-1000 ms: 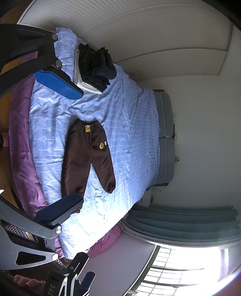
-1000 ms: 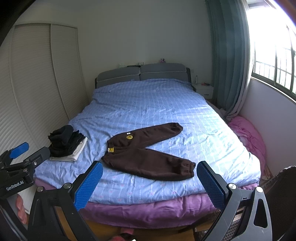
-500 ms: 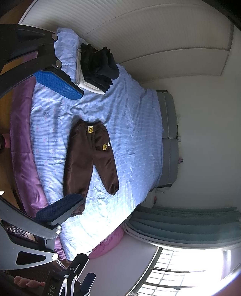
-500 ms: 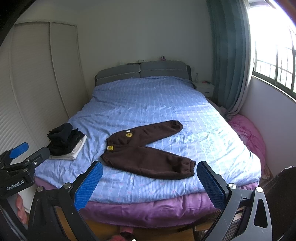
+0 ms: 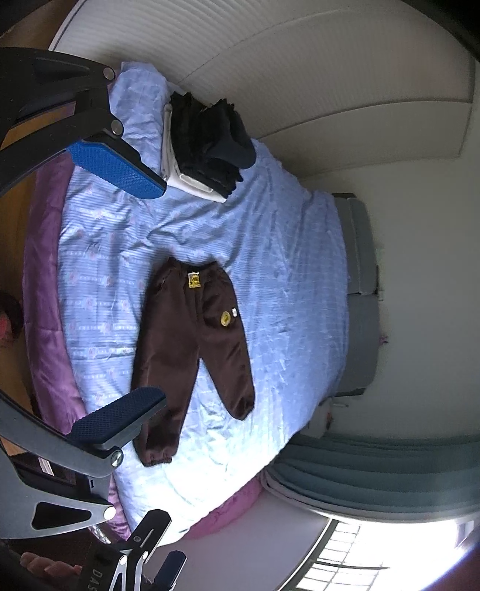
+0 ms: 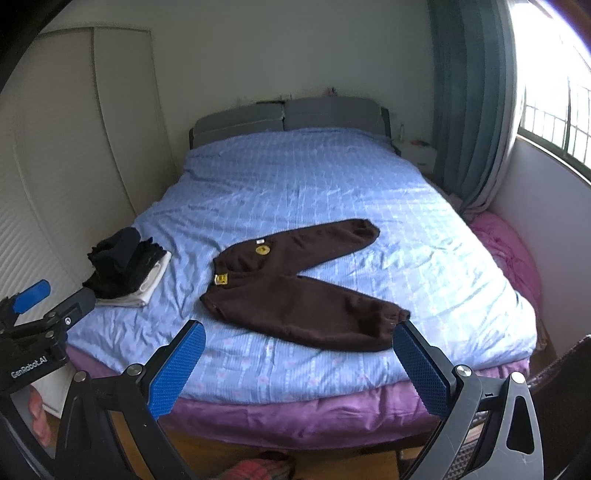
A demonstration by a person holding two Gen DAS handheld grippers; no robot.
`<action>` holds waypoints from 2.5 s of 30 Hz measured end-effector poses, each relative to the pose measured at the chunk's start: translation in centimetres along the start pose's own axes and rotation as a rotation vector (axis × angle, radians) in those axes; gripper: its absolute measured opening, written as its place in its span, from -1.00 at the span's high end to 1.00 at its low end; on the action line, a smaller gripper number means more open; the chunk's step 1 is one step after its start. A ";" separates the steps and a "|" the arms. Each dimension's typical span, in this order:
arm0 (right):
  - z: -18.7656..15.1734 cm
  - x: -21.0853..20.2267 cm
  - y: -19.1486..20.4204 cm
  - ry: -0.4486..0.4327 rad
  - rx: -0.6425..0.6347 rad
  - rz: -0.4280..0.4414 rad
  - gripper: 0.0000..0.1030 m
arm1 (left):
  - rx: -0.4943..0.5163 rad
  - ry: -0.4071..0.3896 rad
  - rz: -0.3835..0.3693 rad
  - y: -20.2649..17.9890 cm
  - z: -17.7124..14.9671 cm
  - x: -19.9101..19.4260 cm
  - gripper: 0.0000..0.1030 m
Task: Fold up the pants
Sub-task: 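Lower both tools to the sweatpants and grasp a cuff with each gripper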
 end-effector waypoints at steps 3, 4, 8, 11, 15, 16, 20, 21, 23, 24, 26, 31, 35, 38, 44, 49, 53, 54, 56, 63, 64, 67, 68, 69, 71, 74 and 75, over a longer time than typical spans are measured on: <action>0.4 3.2 0.4 0.042 0.010 -0.003 -0.99 | 0.003 0.025 -0.009 1.0 0.4 3.5 -1.00; 0.5 4.2 0.5 0.051 0.016 -0.004 -0.99 | 0.007 0.033 -0.011 1.3 0.5 4.7 -1.00; 1.2 9.4 1.0 0.080 0.035 -0.024 -0.99 | 0.039 0.083 -0.036 2.2 0.7 10.1 -1.00; 1.6 12.5 1.3 0.091 0.054 -0.052 -0.99 | 0.062 0.119 -0.065 2.7 0.5 14.6 -1.00; 1.0 17.6 1.5 0.127 0.078 -0.109 -0.99 | 0.103 0.221 -0.058 2.9 -1.0 21.0 -1.00; 0.7 19.1 1.5 0.141 0.083 -0.122 -0.99 | 0.113 0.246 -0.060 2.8 -1.5 22.7 -1.00; -0.7 24.4 1.6 0.210 0.091 -0.160 -0.99 | 0.107 0.325 -0.070 2.9 -3.6 27.9 -1.00; -1.2 25.8 1.6 0.228 0.090 -0.168 -0.99 | 0.097 0.341 -0.071 3.0 -4.1 29.0 -1.00; -2.3 28.2 1.6 0.251 0.101 -0.171 -0.99 | 0.073 0.365 -0.078 3.1 -4.8 31.0 -1.00; -2.9 29.0 1.4 0.263 0.109 -0.177 -0.99 | 0.065 0.377 -0.075 3.1 -5.1 31.9 -1.00; -4.1 30.8 0.9 0.278 0.130 -0.178 -0.99 | 0.060 0.401 -0.072 3.0 -5.8 33.9 -1.00; -6.9 33.8 -0.9 0.318 0.168 -0.227 -0.98 | 0.075 0.445 -0.063 2.3 -7.2 37.5 -1.00; -8.5 35.2 -2.9 0.327 0.244 -0.254 -0.98 | 0.026 0.493 -0.089 2.1 -8.4 40.0 -1.00; -9.7 36.2 -4.2 0.327 0.292 -0.289 -0.98 | -0.005 0.529 -0.081 1.9 -9.2 41.6 -1.00; -11.9 37.4 -5.8 0.342 0.374 -0.323 -0.97 | -0.059 0.570 -0.084 1.1 -11.1 43.5 -1.00; -14.5 37.8 -7.4 0.370 0.472 -0.322 -0.97 | -0.128 0.596 -0.099 1.4 -12.0 45.1 -1.00; -15.0 38.4 -9.3 0.351 0.530 -0.322 -0.96 | -0.185 0.607 -0.129 1.7 -12.5 46.5 -1.00; -14.8 38.8 -9.8 0.347 0.533 -0.328 -0.94 | -0.200 0.604 -0.137 1.7 -12.5 46.8 -1.00; -14.5 39.5 -10.5 0.344 0.538 -0.332 -0.83 | -0.227 0.600 -0.147 1.9 -12.6 47.1 -0.89; -12.6 38.9 -11.7 0.348 0.489 -0.318 0.18 | -0.205 0.542 -0.164 1.5 -11.1 44.9 0.04; -12.4 38.6 -12.1 0.348 0.500 -0.299 0.35 | -0.226 0.539 -0.169 1.6 -10.8 44.5 0.20; -10.8 36.3 -12.6 0.311 0.545 -0.228 0.55 | -0.254 0.506 -0.172 2.1 -9.8 43.0 0.46; -9.7 35.3 -12.2 0.288 0.515 -0.217 0.60 | -0.244 0.481 -0.165 2.1 -9.1 42.2 0.50; -8.8 34.6 -11.7 0.269 0.487 -0.212 0.62 | -0.242 0.464 -0.160 2.0 -8.4 41.5 0.51; -6.7 33.0 -10.9 0.232 0.442 -0.186 0.66 | -0.254 0.426 -0.139 1.9 -6.9 40.1 0.55; -4.3 30.1 -10.1 0.193 0.410 -0.149 0.68 | -0.246 0.399 -0.109 2.2 -5.3 39.1 0.57; -3.7 29.1 -9.8 0.192 0.402 -0.143 0.68 | -0.238 0.397 -0.101 2.1 -5.2 38.7 0.57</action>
Point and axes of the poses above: each gripper's, at about its wrist camera, not at the fingertips, and x roughly the way its jaws point, y to its left, z to its top, the point moved 6 cm from there along x, roughly the way its jaws point, and after that the axes turned 1 degree about x, right-handed, at the moved point
